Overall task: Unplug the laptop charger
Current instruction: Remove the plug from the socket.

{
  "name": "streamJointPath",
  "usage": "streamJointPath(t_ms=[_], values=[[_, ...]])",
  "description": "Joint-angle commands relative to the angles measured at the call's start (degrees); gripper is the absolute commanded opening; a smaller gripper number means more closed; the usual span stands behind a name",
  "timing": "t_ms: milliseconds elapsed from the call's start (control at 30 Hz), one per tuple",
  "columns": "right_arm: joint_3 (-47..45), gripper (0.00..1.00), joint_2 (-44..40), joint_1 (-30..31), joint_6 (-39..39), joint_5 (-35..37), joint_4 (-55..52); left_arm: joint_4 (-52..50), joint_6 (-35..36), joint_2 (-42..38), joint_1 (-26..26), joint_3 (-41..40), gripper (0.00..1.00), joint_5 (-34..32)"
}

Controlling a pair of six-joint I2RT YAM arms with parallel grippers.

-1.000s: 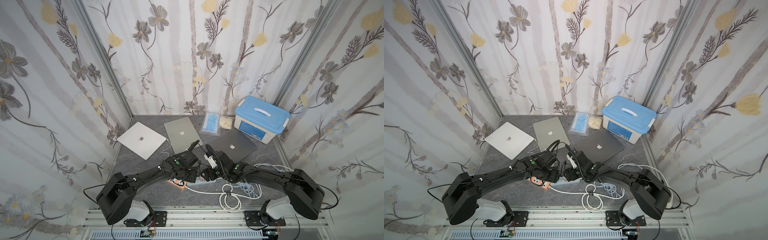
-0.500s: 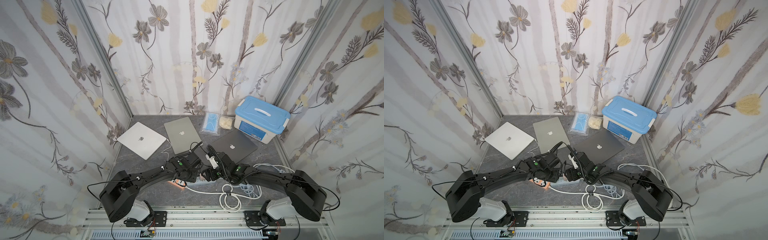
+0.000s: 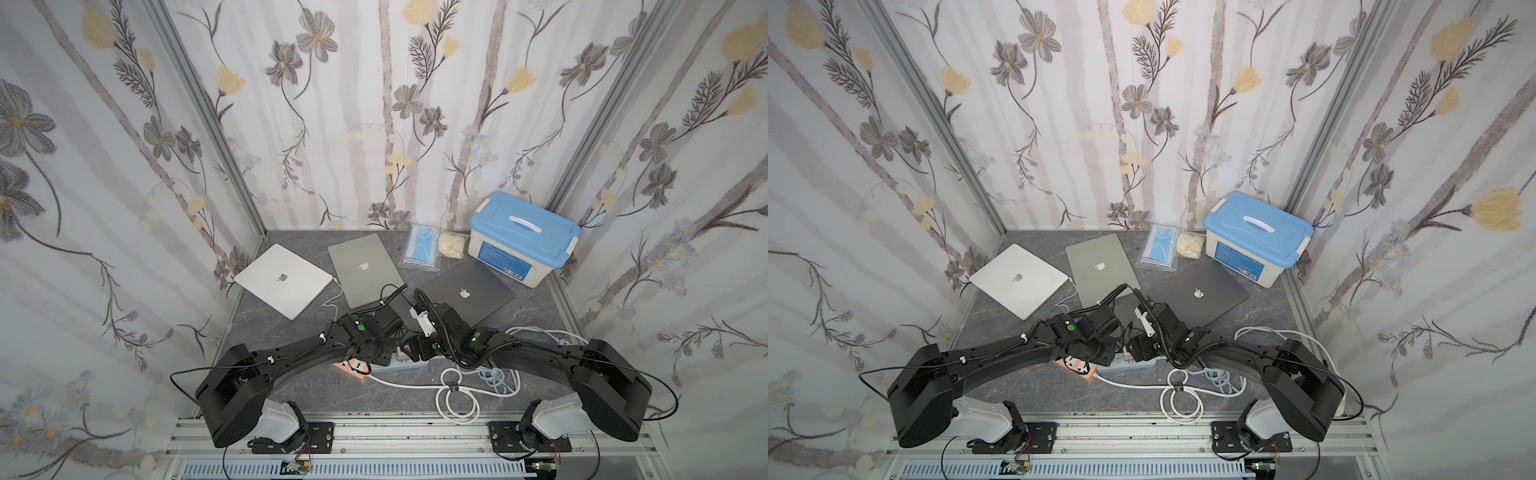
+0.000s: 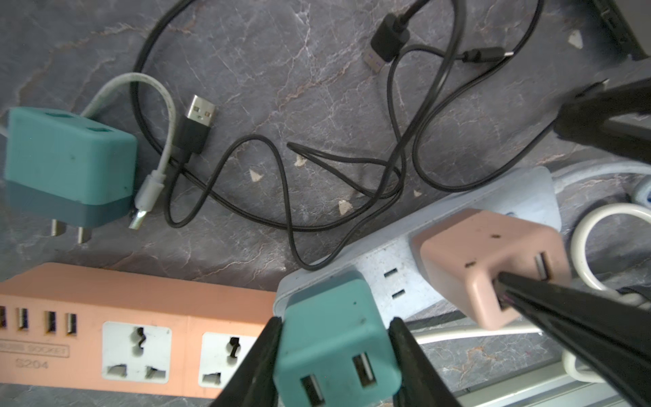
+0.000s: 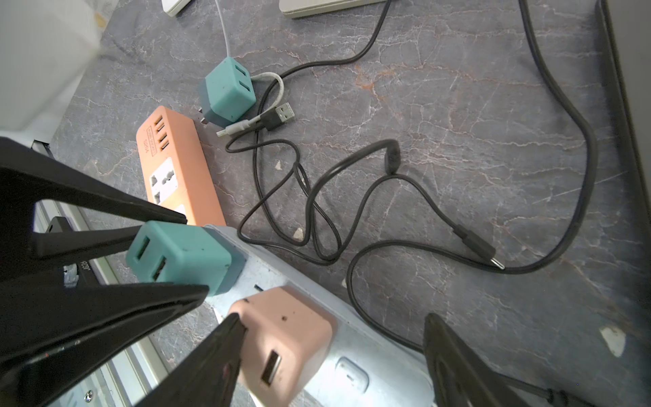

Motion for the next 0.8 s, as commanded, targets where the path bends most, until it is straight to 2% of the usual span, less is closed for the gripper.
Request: streamJointPath(t_ms=[0, 267, 767], values=[[-1.38, 0.80, 1.11, 0.05, -1.23, 4.41, -10.54, 3.58, 1.54, -1.69, -0.71, 0.58, 0.17, -2.00], [-1.53, 0.80, 2.98, 0.41, -1.14, 4.91, -10.96, 5.49, 1.79, -1.78, -2.49, 0.58, 0.14, -4.14], [-2.31, 0.78, 4.51, 2.36, -0.01, 7.32, -11.82, 7.29, 1.39, -1.33, -2.45, -0.49, 0.11, -7.55]])
